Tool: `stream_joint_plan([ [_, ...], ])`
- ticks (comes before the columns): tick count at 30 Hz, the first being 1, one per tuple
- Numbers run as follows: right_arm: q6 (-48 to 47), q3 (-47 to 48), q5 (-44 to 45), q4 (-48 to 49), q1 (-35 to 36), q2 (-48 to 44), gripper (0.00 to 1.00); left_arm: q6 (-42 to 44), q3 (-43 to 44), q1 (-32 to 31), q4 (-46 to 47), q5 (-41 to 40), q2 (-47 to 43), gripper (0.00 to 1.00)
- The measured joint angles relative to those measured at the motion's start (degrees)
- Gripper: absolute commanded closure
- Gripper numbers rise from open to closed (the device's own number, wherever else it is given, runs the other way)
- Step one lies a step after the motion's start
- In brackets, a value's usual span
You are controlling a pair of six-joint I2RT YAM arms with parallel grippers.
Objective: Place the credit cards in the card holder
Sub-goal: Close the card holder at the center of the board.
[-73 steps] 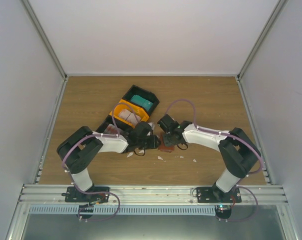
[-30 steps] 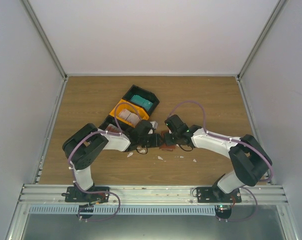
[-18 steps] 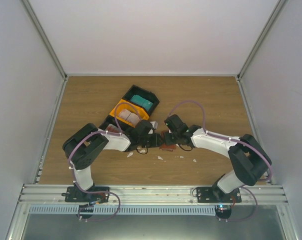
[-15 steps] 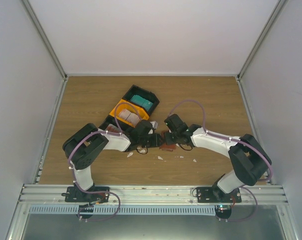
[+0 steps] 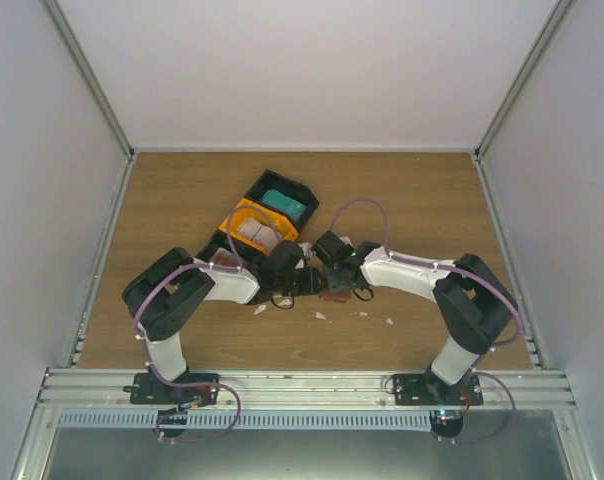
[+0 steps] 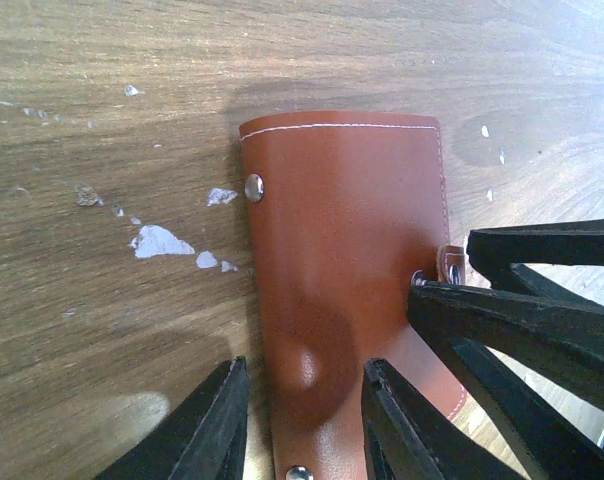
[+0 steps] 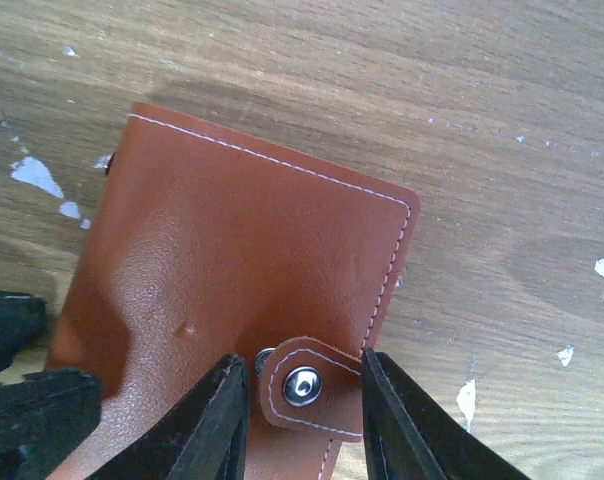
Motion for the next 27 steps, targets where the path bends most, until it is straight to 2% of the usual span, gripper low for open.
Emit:
stream_joint_plan([
  [4,0.7,1.0,0.9,-1.4,0.3,1.2,0.71,0.0,-0.5,0.3,0.0,0.0,-0.4,0.66],
  [13,1.9,2.4,2.3,-3.0,0.6,1.9,0.99,0.0,-1.1,0.6,0.4,0.2,-0.7,0.66],
  [27,1.7,3.0,2.8,-3.2,0.6,1.7,1.00,0.0,-1.1,0.7,0.7,0.8,-0.7,0.63],
])
